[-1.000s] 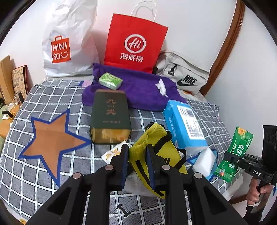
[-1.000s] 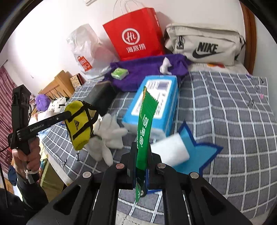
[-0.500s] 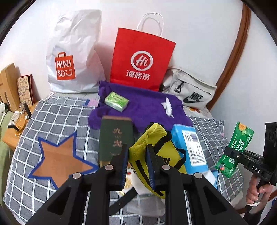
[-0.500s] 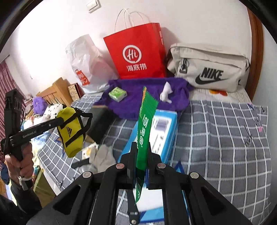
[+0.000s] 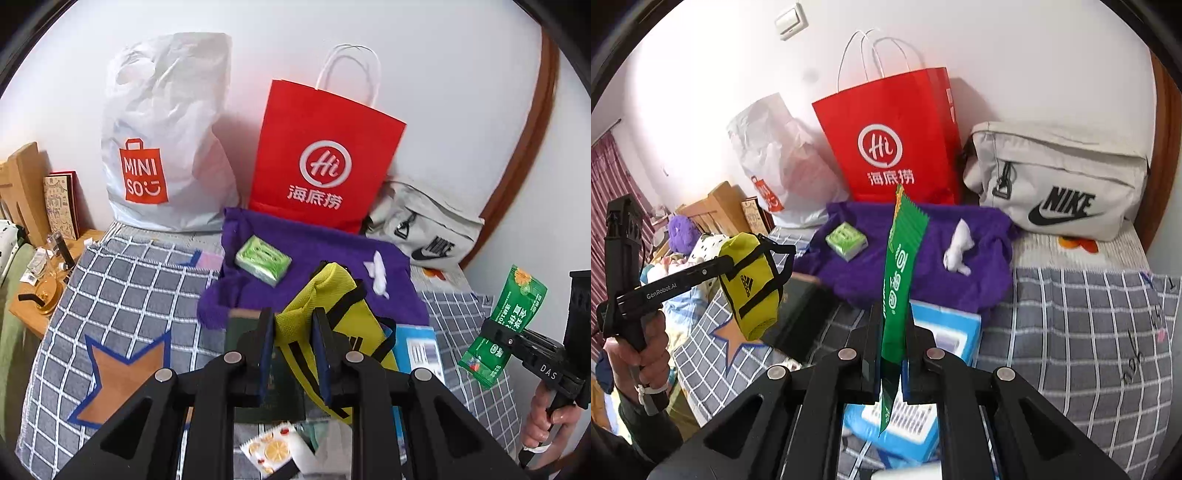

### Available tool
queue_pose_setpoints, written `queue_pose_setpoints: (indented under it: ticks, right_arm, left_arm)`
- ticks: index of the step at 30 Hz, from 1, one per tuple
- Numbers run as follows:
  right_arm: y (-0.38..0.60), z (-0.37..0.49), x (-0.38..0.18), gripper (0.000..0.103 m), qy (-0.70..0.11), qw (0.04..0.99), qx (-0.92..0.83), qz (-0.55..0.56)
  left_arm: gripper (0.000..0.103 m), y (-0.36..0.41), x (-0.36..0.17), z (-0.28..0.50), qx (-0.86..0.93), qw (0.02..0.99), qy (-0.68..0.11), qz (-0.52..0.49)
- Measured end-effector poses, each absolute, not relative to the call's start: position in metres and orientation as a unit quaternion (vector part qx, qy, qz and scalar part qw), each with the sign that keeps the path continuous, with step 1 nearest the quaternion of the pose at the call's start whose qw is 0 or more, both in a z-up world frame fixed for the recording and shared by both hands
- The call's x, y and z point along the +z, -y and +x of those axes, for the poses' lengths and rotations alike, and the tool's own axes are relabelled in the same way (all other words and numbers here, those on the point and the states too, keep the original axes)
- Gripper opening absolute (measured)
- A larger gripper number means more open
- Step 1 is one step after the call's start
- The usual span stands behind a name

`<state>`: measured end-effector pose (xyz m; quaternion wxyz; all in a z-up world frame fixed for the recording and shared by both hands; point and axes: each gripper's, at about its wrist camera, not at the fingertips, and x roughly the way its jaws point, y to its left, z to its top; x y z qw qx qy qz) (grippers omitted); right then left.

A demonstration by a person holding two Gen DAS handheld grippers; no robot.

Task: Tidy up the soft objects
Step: 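Carry the yellow pouch and green packet over the purple towel with both tools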

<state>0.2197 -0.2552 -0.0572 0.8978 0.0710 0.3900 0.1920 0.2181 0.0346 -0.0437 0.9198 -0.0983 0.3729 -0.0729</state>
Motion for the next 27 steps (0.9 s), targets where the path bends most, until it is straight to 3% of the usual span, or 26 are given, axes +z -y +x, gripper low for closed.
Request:
queue_pose_setpoints:
  ticks: [27]
  right_arm:
    - [0.24,0.366,-0.121,0.008,-0.439,0.873,0.202,0.073]
  left_arm:
    - [0.02,-0.036,-0.085,0.35,-0.05,0.906,-0.408,-0.107]
